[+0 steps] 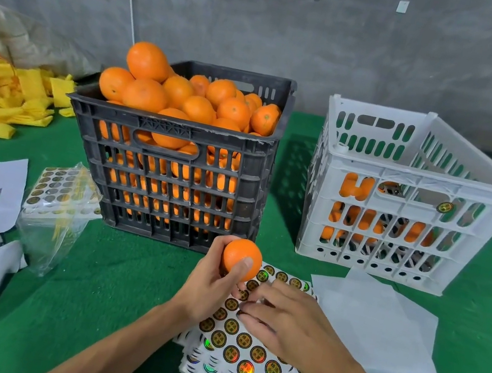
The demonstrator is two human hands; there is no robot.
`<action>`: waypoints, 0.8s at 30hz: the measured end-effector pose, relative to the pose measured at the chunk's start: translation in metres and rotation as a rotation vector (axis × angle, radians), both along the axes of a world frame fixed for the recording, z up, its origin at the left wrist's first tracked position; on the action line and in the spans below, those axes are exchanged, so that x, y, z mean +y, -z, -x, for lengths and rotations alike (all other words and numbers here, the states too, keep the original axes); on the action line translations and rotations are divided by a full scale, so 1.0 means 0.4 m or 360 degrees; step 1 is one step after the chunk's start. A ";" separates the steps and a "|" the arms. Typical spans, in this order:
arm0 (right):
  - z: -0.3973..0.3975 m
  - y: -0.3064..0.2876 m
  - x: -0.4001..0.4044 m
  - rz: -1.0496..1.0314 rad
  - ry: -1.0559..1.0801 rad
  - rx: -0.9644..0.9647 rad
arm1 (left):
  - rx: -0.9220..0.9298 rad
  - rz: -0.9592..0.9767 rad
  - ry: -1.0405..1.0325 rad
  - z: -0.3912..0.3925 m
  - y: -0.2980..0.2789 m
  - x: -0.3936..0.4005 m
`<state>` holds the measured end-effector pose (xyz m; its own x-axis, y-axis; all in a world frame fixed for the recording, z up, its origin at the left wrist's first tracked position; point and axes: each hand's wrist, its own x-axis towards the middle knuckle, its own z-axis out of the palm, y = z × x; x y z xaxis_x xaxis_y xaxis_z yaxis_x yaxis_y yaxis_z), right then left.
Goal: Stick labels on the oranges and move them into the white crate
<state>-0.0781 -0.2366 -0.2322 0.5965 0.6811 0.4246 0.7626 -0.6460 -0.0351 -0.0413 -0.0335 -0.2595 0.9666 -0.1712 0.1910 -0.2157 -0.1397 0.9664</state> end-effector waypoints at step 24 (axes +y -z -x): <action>-0.010 -0.010 0.067 -0.0449 0.0650 -0.0312 | 0.0205 0.0544 0.0006 0.022 -0.122 -0.059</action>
<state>-0.0740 -0.2096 -0.2281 0.6803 0.2531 0.6878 0.4606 -0.8776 -0.1327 -0.0502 -0.0571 -0.2107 0.9859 -0.1221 0.1144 -0.0890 0.1967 0.9764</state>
